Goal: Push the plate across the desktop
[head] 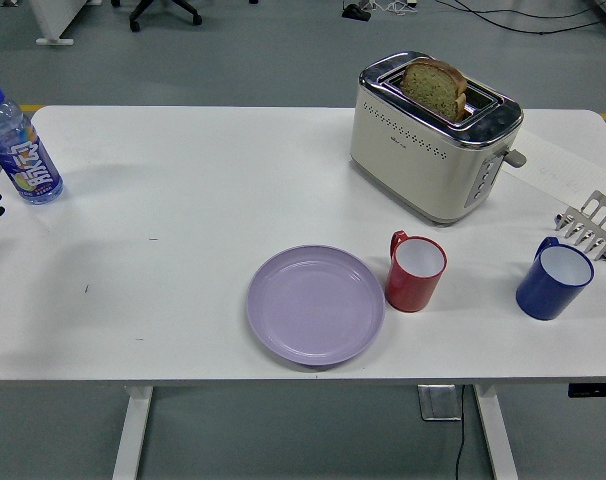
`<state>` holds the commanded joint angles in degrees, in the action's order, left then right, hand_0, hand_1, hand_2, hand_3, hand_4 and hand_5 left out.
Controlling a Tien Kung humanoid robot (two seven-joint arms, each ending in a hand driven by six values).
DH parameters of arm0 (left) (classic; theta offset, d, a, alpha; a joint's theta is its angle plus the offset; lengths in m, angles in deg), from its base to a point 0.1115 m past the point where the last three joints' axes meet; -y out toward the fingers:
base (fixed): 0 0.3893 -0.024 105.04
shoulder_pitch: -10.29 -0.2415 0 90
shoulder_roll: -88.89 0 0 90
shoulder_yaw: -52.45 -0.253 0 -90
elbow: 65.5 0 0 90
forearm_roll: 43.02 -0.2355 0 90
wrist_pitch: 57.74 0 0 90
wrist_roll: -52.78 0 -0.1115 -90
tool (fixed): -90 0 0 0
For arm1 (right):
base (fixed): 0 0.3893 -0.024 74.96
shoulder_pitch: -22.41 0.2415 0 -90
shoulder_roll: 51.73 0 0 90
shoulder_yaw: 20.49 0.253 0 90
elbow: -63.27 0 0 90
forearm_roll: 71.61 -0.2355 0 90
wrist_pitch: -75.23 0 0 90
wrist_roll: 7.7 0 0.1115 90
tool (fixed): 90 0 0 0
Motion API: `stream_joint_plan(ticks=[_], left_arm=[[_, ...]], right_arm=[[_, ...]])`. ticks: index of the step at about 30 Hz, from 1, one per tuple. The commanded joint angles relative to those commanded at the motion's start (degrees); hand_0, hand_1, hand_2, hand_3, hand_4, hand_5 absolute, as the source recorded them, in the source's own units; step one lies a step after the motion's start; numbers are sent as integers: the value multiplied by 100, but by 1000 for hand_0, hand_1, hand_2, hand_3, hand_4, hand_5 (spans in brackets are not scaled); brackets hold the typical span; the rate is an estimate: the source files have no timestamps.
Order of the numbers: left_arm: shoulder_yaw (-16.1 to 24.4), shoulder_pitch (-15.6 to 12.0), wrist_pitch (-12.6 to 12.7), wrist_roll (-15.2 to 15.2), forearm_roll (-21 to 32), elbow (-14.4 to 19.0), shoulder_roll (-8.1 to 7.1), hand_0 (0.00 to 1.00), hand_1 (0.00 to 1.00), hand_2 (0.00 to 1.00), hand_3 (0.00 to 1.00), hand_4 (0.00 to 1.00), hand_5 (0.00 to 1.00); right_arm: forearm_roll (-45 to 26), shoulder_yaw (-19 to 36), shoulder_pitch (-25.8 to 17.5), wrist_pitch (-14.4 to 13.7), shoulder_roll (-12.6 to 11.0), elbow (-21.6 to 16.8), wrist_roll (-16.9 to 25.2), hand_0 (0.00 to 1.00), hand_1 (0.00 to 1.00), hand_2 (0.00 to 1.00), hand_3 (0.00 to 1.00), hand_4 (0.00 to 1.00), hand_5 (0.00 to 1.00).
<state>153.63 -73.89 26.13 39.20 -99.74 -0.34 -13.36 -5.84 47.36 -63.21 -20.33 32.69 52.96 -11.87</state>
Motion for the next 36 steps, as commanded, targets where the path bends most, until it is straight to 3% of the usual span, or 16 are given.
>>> stream_joint_plan(ticks=[20,36], left_arm=[[-77,-64,1,-12,-11,-32,34,808,805,811,776,488,998],[-90,65,10,-18,-15,-76,0,808,804,810,773,486,998]], right_arm=[[-95,-59,-86,-7,3,0,15,603,544,636,622,140,354],[-47,-25,-156,-12,63,0,10,603,544,638,622,140,354]])
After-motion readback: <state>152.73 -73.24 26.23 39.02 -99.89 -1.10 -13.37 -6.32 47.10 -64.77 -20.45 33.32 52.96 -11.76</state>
